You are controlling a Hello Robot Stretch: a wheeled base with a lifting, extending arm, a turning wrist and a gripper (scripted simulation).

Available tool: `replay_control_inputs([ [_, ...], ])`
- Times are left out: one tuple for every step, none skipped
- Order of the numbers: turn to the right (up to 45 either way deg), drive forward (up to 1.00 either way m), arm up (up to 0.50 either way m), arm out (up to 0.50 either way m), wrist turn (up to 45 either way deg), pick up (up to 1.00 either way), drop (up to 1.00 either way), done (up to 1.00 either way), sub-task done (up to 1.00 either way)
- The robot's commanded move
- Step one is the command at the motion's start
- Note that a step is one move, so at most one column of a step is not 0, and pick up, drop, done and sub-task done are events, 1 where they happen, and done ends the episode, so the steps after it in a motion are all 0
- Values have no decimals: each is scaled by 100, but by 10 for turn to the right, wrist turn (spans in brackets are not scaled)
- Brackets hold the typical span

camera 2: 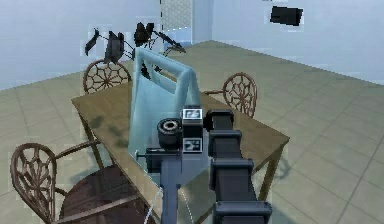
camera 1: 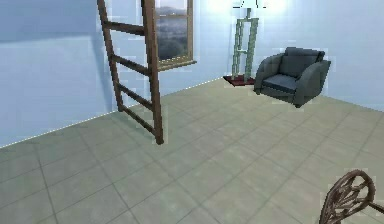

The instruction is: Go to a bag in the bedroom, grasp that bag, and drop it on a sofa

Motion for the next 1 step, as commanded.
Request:
replay_control_inputs([
  [0, 0, 0, 0, 450, 0, 0, 0, 0],
])
